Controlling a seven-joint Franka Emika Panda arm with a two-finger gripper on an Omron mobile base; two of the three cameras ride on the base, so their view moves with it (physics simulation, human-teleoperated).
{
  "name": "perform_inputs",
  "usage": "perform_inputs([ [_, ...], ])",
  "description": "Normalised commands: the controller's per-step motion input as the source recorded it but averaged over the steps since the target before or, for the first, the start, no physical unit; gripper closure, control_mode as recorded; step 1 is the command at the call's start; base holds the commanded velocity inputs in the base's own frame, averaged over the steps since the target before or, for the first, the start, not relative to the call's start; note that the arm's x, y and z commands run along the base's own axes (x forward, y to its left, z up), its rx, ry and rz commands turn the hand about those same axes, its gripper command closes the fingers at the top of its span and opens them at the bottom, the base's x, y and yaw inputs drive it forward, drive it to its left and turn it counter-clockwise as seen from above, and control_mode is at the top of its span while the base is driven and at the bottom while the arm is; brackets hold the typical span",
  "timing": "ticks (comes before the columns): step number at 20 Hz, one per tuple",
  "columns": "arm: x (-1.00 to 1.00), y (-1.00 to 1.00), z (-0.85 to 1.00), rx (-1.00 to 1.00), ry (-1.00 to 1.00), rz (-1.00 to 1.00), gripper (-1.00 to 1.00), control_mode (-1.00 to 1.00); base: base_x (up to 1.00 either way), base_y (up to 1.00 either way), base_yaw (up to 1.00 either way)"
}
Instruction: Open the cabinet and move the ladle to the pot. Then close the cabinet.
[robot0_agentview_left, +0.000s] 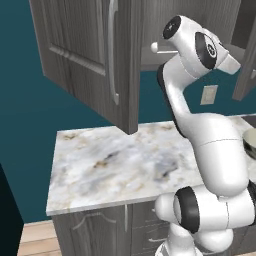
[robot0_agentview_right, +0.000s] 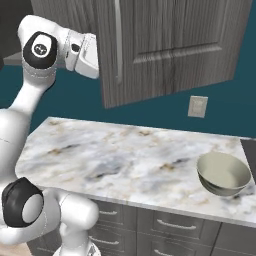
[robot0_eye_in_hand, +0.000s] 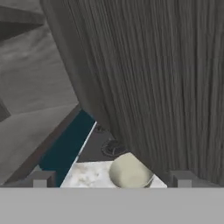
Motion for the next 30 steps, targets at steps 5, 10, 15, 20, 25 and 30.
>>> perform_inputs([
  [5, -0.87, -0.62, 0.04, 0.00, -0.01, -0.35, -1.00, -1.00, 0.00, 0.00, 0.00],
  [10, -0.98, -0.71, 0.00, 0.00, 0.00, -0.37, -1.00, -1.00, 0.00, 0.00, 0.00],
  [15, -0.82, -0.64, 0.00, 0.00, 0.00, -0.35, -1.00, -1.00, 0.00, 0.00, 0.00],
  [20, -0.43, 0.23, 0.00, 0.02, 0.00, -0.01, -1.00, -1.00, 0.00, 0.00, 0.00],
  [25, -0.03, 0.86, 0.00, 0.12, 0.01, 0.59, -1.00, -1.00, 0.00, 0.00, 0.00],
  [30, 0.10, 0.57, 0.00, 0.13, 0.03, 0.82, -1.00, -1.00, 0.00, 0.00, 0.00],
])
